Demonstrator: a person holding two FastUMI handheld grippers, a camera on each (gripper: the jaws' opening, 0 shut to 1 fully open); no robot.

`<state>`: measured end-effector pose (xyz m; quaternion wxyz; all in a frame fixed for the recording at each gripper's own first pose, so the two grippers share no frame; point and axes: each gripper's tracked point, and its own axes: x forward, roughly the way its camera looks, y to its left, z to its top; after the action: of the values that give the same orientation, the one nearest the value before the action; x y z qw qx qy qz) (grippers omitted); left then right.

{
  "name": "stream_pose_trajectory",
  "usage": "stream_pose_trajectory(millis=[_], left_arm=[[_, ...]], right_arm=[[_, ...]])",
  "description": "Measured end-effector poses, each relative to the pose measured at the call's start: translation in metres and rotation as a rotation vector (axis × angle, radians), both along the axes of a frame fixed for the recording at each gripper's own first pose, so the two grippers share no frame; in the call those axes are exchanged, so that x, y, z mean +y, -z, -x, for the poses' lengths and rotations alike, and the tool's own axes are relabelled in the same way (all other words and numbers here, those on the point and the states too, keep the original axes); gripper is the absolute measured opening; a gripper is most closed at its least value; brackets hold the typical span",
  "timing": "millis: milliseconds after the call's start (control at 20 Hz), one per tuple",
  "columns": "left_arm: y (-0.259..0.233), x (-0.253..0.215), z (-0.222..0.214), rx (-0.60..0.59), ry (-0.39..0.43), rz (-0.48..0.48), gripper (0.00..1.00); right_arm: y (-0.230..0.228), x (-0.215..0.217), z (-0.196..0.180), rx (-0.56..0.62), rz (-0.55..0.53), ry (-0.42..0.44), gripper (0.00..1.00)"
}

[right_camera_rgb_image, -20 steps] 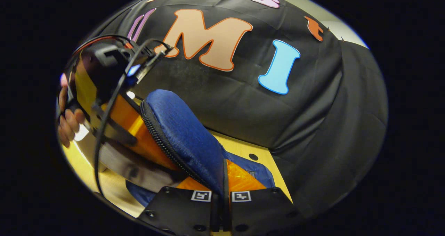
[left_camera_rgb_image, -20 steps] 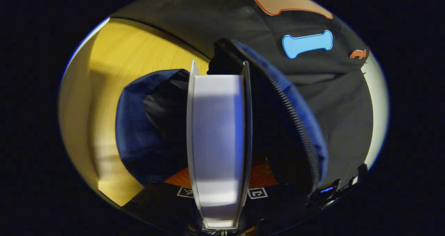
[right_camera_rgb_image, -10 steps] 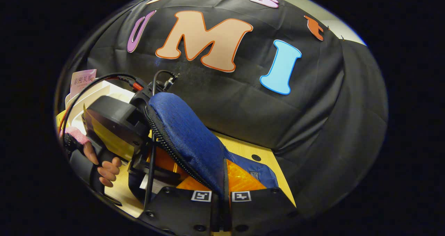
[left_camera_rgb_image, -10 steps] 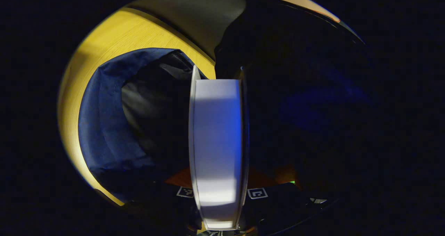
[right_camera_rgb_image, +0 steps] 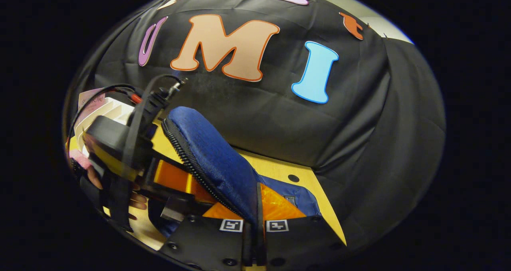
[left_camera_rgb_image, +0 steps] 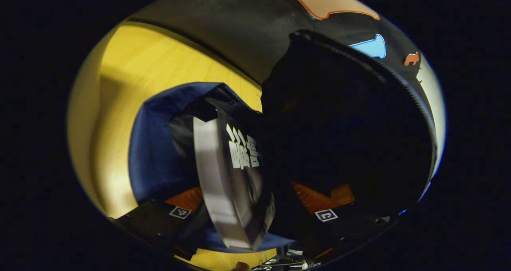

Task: Open the schoolbag, grab two books from the bookshelf and put them into the schoolbag.

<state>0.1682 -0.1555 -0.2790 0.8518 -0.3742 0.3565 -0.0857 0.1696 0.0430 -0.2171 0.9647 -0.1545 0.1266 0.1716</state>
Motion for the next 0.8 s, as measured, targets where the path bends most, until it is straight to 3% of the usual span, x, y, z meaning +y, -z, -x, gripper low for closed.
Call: stream_pose_trajectory(millis=[100,200,250,300,350,550,650,800], left_arm=[[-0.014,0.011,0.013,-0.021,-0.018,-0.027,0.92],[-0.031,0.019,0.030,-0.042,-0.013,-0.046,0.96],[-0.044,0.022,0.041,-0.058,-0.007,-0.050,0.92],[-0.053,0.026,0.050,-0.066,-0.009,-0.050,0.96],[-0.065,0.027,0.060,-0.066,-0.002,-0.045,0.92],[-0.120,0.053,0.098,-0.101,-0.003,-0.086,0.95],[-0.147,0.077,0.113,-0.114,-0.032,-0.117,0.92],[-0.188,0.125,0.134,-0.155,-0.137,-0.151,0.95]], right_arm=[[0.000,0.000,0.000,0.002,0.000,-0.001,0.09],[0.001,0.001,0.000,0.005,-0.001,-0.003,0.07],[0.001,0.001,0.000,0.007,0.002,-0.004,0.07],[0.004,0.001,0.001,0.010,0.007,-0.006,0.07],[0.006,0.001,0.002,0.018,0.011,-0.008,0.07],[0.007,0.006,0.003,0.007,0.032,-0.019,0.07],[0.010,0.007,0.003,0.008,0.038,-0.025,0.07],[0.011,0.009,0.003,0.002,0.058,-0.037,0.07]])
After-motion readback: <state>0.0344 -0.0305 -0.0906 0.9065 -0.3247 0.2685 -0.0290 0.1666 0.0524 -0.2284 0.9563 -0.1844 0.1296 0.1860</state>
